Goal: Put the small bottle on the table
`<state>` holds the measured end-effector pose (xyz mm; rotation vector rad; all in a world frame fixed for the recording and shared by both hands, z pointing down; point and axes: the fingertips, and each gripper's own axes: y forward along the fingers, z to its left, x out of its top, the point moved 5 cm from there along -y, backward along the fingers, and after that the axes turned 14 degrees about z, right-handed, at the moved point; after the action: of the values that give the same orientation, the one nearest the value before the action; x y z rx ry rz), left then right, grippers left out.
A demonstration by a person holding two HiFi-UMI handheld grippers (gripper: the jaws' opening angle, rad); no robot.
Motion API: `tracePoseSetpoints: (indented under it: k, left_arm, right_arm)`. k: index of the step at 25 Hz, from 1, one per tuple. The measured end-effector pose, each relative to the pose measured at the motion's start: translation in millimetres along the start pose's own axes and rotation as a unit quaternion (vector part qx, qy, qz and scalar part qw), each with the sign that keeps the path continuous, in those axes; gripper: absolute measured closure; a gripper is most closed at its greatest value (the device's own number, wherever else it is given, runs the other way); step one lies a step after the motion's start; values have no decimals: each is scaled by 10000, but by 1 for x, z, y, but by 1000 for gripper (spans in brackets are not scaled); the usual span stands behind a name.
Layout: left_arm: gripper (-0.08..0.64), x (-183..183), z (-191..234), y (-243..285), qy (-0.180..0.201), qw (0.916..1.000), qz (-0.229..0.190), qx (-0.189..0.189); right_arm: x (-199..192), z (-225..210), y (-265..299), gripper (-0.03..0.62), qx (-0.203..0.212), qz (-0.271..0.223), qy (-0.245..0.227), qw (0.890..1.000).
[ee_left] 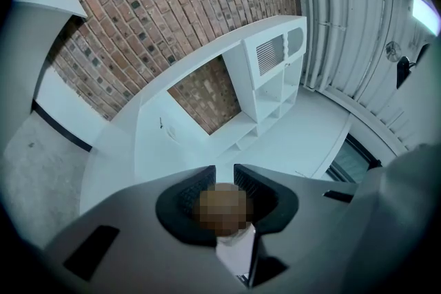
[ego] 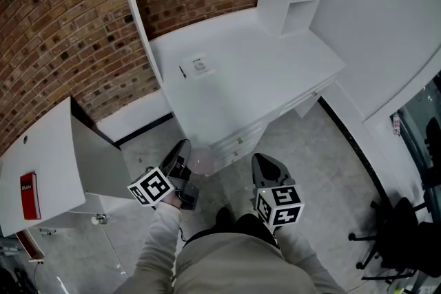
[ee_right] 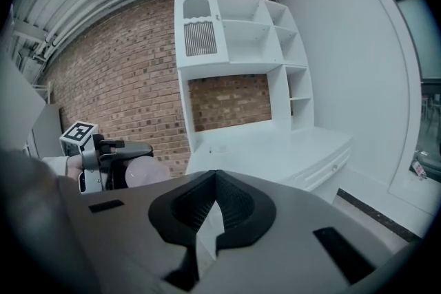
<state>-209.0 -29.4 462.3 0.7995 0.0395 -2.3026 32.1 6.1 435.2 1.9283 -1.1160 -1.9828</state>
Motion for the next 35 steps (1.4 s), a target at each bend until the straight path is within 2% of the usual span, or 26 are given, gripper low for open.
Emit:
tracePoseSetpoints:
  k: [9, 20, 25, 30, 35]
  left_arm:
    - [466, 19, 16, 21, -88, 9998, 24, 182]
    - [468, 46, 36, 73, 260, 9986, -3, 467]
    - [468, 62, 48, 100, 601, 9940, 103, 903]
    - [468, 67, 56, 137, 880, 9898, 364, 1056]
    - [468, 75, 64, 174, 1313, 9810, 596, 1301]
  right_arm:
    - [20, -13, 22, 565, -48, 6, -46, 10000]
    - [50, -45, 66, 565, 32, 21, -40, 10000]
    - [68, -62, 85, 565, 67, 56, -79, 9999]
    - [84, -81, 102, 565, 107, 85, -90, 9999]
    - [92, -98, 115, 565, 136, 128, -59, 9998]
